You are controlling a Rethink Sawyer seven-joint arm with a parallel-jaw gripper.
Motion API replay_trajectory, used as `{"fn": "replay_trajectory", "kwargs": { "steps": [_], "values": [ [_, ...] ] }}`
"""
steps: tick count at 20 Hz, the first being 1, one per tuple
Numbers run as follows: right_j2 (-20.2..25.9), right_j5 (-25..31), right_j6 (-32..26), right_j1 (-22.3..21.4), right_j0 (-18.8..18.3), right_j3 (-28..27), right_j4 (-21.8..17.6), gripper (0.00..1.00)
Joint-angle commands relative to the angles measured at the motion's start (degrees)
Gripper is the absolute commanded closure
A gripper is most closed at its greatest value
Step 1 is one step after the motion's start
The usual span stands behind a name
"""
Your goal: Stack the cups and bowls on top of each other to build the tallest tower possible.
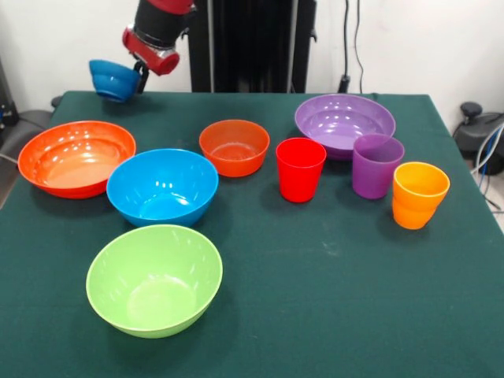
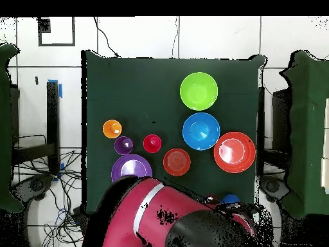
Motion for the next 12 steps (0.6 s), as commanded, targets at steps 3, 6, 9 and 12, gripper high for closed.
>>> {"fn": "replay_trajectory", "kwargs": {
  "steps": [3, 6, 9, 12],
  "values": [
    [9.9, 5.5, -0.5, -4.0, -4.6, -5.0, 0.1, 1.00],
    [19.5, 17.3, -6.0, -10.8, -12.4, -2.5, 0.2, 1.00],
    [26.8, 25.7, -11.1, -14.1, -18.5, -1.3, 2.1, 1.00],
    [31.0, 29.5, -13.1, -14.9, -22.1, -1.1, 2.8, 1.00]
  ]
}}
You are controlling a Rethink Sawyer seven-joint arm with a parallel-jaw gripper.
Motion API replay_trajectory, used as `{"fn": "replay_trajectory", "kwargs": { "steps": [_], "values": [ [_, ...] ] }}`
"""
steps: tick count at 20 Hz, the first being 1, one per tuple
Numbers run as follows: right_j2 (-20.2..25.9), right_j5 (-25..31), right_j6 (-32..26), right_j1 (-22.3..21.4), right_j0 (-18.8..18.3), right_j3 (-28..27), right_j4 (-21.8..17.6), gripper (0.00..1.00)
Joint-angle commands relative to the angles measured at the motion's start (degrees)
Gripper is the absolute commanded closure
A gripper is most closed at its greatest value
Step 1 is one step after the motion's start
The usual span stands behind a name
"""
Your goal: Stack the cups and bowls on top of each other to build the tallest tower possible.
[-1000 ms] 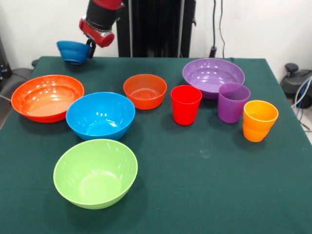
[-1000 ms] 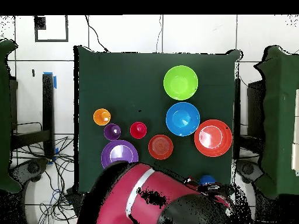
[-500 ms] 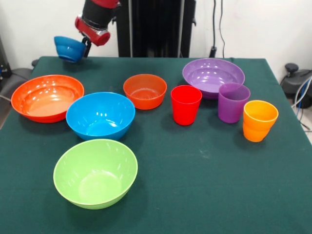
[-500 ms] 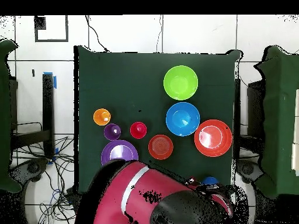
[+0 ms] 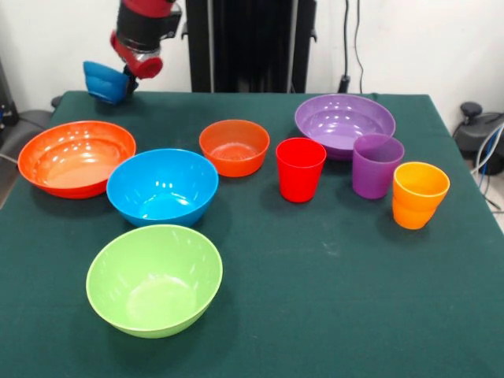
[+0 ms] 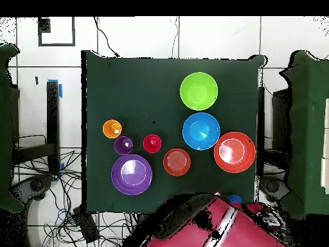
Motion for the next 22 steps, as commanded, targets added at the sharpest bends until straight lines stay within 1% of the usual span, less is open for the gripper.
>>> {"fn": "replay_trajectory", "kwargs": {
  "steps": [1, 7, 9, 10, 11, 16, 20, 22],
  "values": [
    [20.5, 17.6, -13.3, -6.2, -8.8, -1.3, 2.5, 1.00],
    [24.8, 19.8, -14.9, -6.8, -11.9, -1.4, -0.9, 1.00],
    [24.8, 19.7, -13.4, -6.7, -11.7, -1.8, -1.4, 1.00],
    [24.4, 19.5, -11.7, -6.6, -11.4, -2.0, -1.0, 1.00],
    [24.4, 19.4, -11.1, -6.6, -11.4, -1.9, -1.1, 1.00],
    [25.6, 21.2, -12.2, -6.6, -12.0, -2.0, -1.6, 1.00],
    [27.4, 21.8, -11.5, -7.3, -14.0, -0.6, 0.1, 1.00],
    [29.6, 22.7, -12.4, -7.4, -16.5, 0.4, 1.0, 1.00]
  ]
}}
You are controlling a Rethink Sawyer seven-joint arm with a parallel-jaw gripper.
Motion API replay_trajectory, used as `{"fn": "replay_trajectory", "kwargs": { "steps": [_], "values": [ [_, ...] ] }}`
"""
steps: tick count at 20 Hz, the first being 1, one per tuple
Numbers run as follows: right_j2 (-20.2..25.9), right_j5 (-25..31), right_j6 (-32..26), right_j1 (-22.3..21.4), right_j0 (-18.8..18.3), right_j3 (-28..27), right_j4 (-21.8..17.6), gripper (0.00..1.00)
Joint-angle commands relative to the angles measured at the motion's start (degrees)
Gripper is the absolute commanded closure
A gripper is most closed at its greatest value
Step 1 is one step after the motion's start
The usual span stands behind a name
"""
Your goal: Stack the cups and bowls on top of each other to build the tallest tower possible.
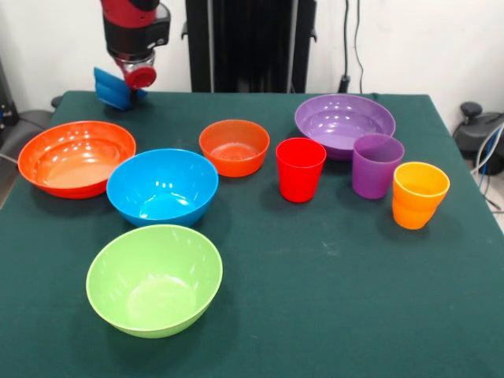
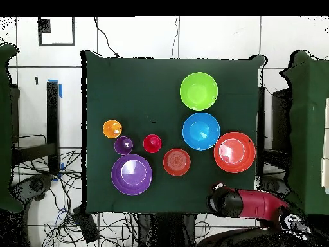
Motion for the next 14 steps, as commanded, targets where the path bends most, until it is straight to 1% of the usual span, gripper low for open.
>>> {"fn": "replay_trajectory", "kwargs": {
  "steps": [1, 2, 5, 8, 9, 10, 12, 14],
  "values": [
    [13.5, 5.0, -12.5, -0.1, -4.3, 0.7, 1.3, 1.00],
    [14.9, 5.0, -12.3, 0.1, -6.0, 1.6, 2.1, 1.00],
    [17.4, 6.4, -12.3, -0.2, -9.1, 3.1, 3.3, 1.00],
    [23.1, 11.7, -14.0, -1.3, -14.9, 6.1, 8.0, 1.00],
    [24.3, 12.7, -14.0, -1.5, -16.1, 6.8, 9.0, 1.00],
    [26.7, 15.0, -14.5, -1.4, -18.4, 7.8, 11.2, 1.00],
    [29.5, 17.5, -15.1, -1.3, -21.3, 9.0, 13.5, 1.00],
    [31.2, 18.8, -15.4, -1.2, -23.3, 9.9, 14.7, 1.00]
  ]
}}
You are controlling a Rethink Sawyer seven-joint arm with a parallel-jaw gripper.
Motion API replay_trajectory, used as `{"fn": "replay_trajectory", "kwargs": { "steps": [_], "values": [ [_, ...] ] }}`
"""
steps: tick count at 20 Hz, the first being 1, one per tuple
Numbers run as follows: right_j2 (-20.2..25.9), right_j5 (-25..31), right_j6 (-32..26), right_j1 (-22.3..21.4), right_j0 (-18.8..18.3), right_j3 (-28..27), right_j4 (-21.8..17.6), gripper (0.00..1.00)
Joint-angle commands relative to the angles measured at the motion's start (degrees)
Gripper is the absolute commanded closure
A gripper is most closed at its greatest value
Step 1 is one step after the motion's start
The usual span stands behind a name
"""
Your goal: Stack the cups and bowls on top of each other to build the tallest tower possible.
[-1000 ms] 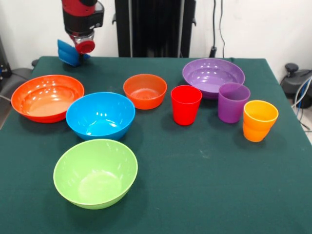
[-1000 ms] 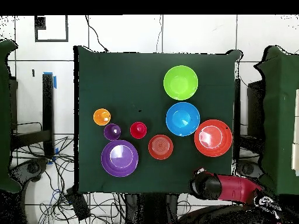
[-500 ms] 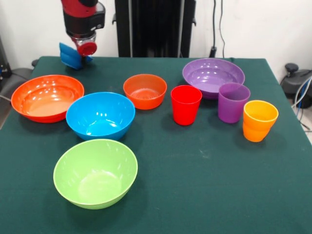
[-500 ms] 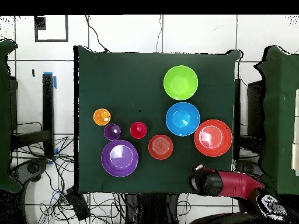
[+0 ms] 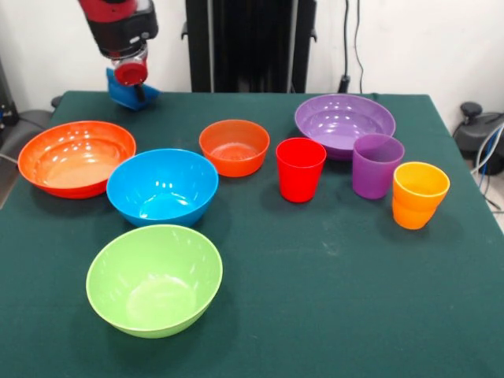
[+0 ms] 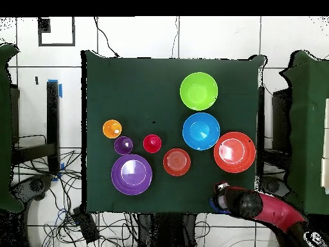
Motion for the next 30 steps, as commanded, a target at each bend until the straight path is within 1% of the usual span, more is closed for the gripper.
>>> {"fn": "replay_trajectory", "kwargs": {
  "steps": [1, 4, 8, 10, 15, 19, 21, 24, 27, 30],
  "values": [
    [17.7, 10.8, -15.3, 1.5, -6.7, 5.7, 8.5, 1.00],
    [20.5, 12.8, -15.2, 3.0, -9.9, 6.2, 10.6, 1.00],
    [23.4, 15.1, -15.0, 4.1, -12.7, 6.6, 12.4, 1.00],
    [24.8, 15.0, -14.3, 4.4, -14.0, 7.2, 12.9, 1.00],
    [27.7, 13.5, -13.6, 5.7, -16.9, 8.4, 12.6, 1.00],
    [29.8, 12.7, -13.7, 5.9, -20.2, 10.1, 11.6, 1.00],
    [30.8, 11.5, -13.8, 7.2, -22.1, 10.8, 10.9, 1.00],
    [33.5, 10.4, -15.2, 8.0, -26.9, 13.2, 9.9, 1.00],
    [34.9, 9.0, -16.5, 9.0, -31.1, 15.1, 7.5, 1.00],
    [35.9, 8.0, -19.1, 12.2, -37.3, 16.2, 4.7, 1.00]
  ]
}}
